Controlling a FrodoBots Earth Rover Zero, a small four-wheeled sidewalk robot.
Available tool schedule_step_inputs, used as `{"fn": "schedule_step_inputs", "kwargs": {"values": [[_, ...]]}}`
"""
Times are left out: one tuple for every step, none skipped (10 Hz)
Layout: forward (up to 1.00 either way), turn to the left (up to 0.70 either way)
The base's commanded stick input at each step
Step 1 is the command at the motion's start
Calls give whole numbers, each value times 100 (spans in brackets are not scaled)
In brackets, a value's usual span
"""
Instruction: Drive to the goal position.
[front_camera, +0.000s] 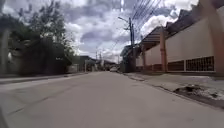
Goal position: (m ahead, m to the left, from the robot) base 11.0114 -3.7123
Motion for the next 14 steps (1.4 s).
{"fn": "schedule_step_inputs", "kwargs": {"values": [[50,0],[50,0],[50,0],[50,0],[50,-13],[50,-44],[50,-50],[50,-20],[50,0],[50,0],[50,0],[50,0],[50,0],[50,0]]}}
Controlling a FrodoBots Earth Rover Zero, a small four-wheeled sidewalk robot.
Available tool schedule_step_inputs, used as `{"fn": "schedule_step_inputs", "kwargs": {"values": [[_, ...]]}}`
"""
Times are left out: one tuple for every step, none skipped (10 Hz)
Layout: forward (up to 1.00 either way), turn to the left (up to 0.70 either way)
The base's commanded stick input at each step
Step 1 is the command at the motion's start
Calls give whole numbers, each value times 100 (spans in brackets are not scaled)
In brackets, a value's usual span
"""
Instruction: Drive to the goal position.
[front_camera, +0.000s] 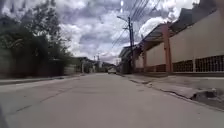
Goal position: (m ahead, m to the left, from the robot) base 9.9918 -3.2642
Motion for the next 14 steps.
{"fn": "schedule_step_inputs", "kwargs": {"values": [[50,0],[50,0],[50,0],[50,0],[50,0],[50,0],[50,0],[50,0],[50,0],[50,0],[50,0],[50,0],[50,0],[50,0]]}}
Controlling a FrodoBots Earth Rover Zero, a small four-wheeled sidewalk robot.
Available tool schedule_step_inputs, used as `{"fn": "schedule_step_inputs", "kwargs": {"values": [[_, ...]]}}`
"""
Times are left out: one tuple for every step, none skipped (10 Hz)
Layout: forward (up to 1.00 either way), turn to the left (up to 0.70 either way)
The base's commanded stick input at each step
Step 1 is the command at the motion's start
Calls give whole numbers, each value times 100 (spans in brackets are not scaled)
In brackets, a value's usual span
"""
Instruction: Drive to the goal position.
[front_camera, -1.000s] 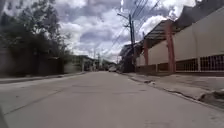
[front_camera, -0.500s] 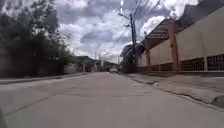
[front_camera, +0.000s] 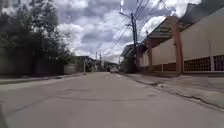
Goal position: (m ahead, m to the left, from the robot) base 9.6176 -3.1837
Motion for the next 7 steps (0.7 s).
{"fn": "schedule_step_inputs", "kwargs": {"values": [[50,0],[50,0],[50,0],[50,0],[50,0],[50,0],[50,0]]}}
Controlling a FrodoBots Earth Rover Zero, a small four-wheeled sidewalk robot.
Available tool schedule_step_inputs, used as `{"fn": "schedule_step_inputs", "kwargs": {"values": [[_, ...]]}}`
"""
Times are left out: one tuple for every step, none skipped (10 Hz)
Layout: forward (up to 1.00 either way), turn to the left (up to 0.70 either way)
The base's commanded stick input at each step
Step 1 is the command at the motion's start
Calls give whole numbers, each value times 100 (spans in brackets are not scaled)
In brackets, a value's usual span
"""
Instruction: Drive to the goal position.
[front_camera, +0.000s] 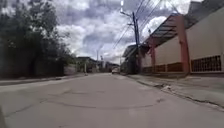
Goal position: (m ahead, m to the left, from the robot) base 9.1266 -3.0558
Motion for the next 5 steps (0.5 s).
{"fn": "schedule_step_inputs", "kwargs": {"values": [[50,0],[50,-15],[50,-40],[50,-50],[50,-16]]}}
